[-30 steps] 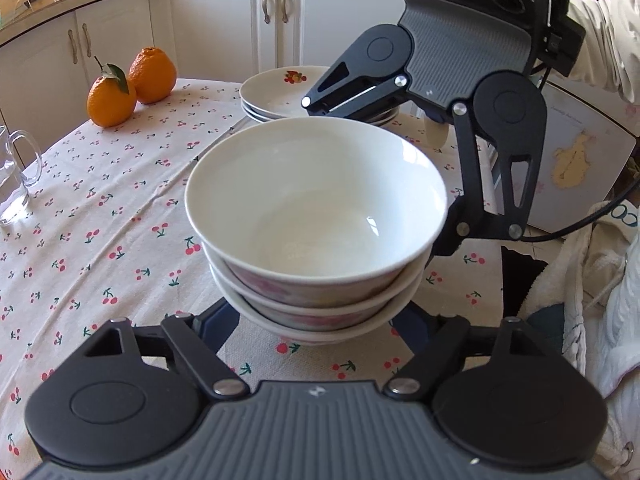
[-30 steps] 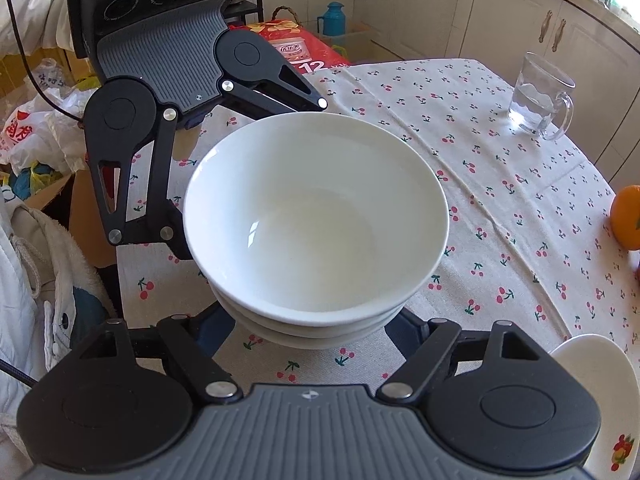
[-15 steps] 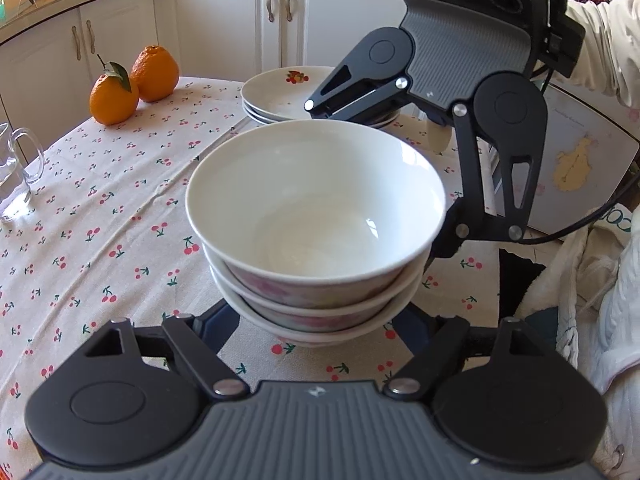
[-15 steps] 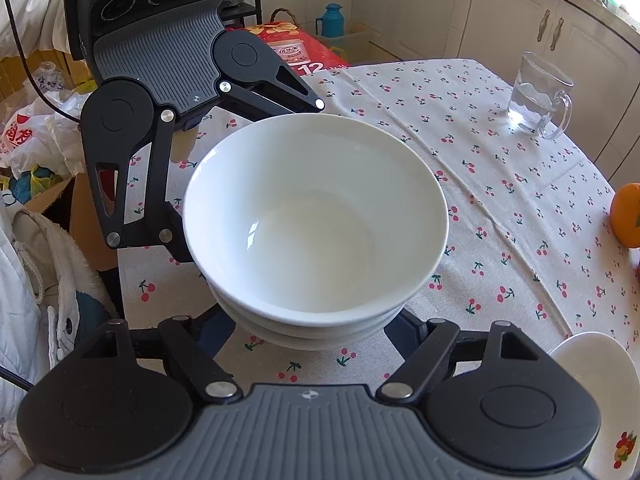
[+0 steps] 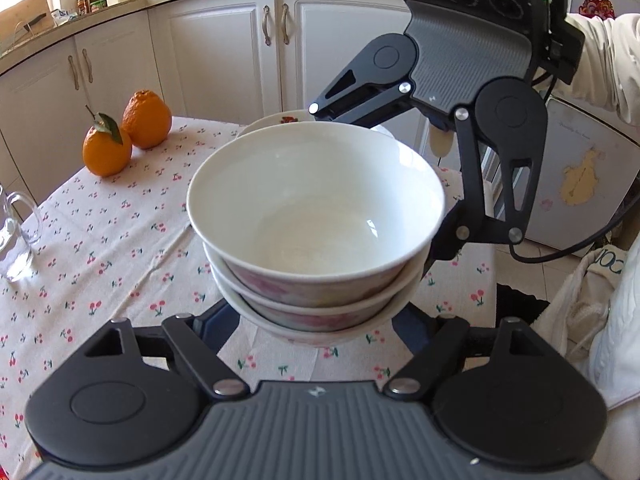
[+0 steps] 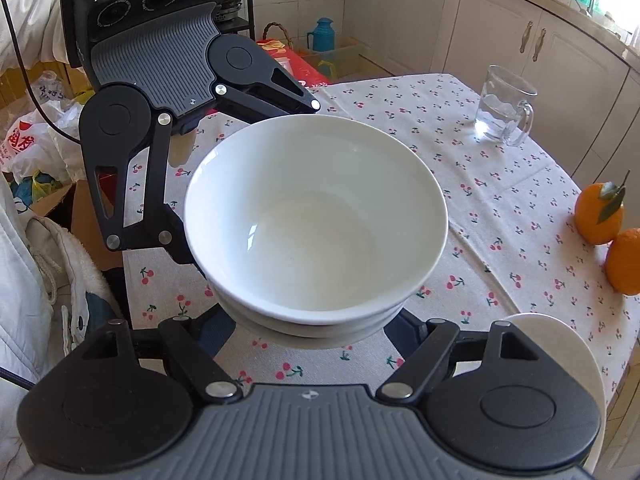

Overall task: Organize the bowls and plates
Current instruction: 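Lift the bowl stack with both tools and carry it toward the plate stack, then lower the bowl stack onto the plate stack with both tools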

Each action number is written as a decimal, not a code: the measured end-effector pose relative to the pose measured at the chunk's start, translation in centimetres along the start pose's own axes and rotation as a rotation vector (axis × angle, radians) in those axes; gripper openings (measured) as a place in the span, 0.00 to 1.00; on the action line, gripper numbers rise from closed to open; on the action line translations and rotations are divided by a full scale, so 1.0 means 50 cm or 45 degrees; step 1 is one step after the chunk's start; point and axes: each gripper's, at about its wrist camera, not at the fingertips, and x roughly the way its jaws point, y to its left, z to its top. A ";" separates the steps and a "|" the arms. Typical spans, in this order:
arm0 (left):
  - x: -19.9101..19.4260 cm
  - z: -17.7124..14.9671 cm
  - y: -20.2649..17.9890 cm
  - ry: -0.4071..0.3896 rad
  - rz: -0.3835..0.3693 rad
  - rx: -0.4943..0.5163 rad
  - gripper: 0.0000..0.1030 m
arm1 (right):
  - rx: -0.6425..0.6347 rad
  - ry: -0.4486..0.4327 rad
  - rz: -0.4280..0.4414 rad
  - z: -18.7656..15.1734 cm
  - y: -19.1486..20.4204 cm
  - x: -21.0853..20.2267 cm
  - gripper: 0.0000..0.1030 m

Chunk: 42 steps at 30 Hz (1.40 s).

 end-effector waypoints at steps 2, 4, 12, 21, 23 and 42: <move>0.012 0.025 0.002 -0.013 -0.009 0.011 0.80 | -0.002 -0.007 -0.028 -0.009 -0.010 -0.020 0.82; 0.026 0.050 0.003 -0.029 -0.015 0.032 0.80 | -0.001 -0.014 -0.065 -0.020 -0.022 -0.042 0.82; 0.100 0.141 0.007 -0.081 -0.039 0.130 0.80 | 0.044 -0.017 -0.207 -0.073 -0.085 -0.109 0.82; 0.200 0.194 0.031 -0.065 -0.104 0.144 0.80 | 0.149 0.005 -0.289 -0.148 -0.156 -0.136 0.82; 0.214 0.199 0.032 -0.058 -0.112 0.145 0.80 | 0.172 0.007 -0.294 -0.160 -0.167 -0.134 0.82; 0.255 0.211 0.041 -0.012 -0.134 0.136 0.80 | 0.293 0.008 -0.273 -0.212 -0.216 -0.110 0.81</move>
